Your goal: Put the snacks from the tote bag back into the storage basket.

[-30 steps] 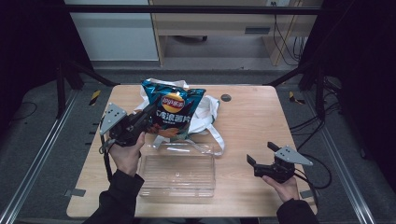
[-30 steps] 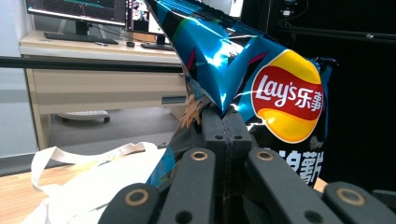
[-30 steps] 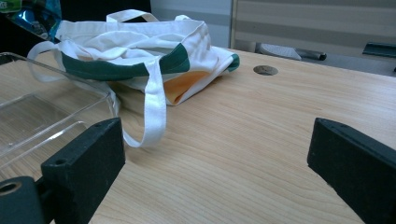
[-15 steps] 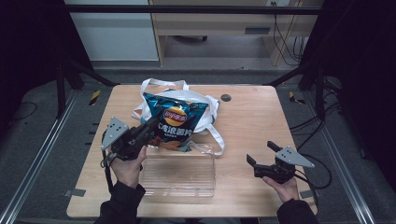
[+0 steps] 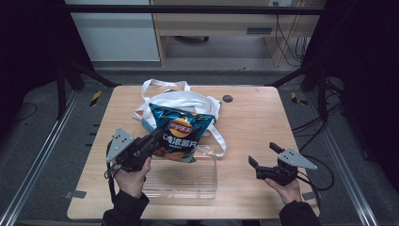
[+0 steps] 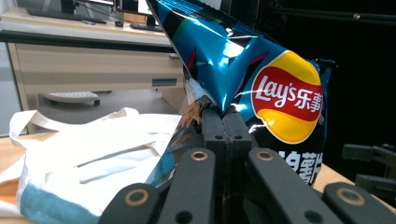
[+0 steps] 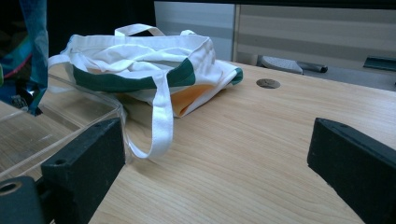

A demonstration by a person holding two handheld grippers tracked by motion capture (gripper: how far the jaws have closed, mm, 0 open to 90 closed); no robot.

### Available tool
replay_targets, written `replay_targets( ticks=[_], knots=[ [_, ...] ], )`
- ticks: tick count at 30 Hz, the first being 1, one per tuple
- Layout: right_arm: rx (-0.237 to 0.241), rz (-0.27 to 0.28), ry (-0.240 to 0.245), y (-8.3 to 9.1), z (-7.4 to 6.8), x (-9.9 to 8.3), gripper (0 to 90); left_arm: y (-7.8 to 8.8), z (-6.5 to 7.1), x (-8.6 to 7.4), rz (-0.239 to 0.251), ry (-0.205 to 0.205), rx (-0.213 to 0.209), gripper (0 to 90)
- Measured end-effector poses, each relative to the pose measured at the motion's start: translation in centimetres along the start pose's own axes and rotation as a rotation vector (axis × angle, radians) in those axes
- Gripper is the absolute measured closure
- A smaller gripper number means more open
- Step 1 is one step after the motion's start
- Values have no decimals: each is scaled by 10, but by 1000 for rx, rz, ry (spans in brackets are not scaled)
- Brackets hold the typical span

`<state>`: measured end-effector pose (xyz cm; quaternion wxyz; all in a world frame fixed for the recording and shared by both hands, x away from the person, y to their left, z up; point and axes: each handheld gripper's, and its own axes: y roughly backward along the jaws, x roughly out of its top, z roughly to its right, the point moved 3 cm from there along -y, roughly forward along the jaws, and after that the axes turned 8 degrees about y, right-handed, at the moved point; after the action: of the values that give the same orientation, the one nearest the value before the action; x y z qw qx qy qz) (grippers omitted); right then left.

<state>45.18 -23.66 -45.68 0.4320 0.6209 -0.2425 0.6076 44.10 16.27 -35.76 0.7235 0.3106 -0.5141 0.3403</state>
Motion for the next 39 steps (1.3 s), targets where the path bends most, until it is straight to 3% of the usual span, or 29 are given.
replay_targets(
  ticks=[7,17,27,39],
  knots=[
    [1,-1,3,0,0,0,44,-3,0,-17,-36,-4,11,900],
    [2,-6,2,0,-1,0,44,-9,-3,-36,-82,22,11,900],
    [6,-10,3,0,-1,-1,44,-12,-10,-53,-133,46,42,900],
    [4,-12,9,-1,-1,-1,44,-11,-17,-62,-158,13,93,900]
  ],
)
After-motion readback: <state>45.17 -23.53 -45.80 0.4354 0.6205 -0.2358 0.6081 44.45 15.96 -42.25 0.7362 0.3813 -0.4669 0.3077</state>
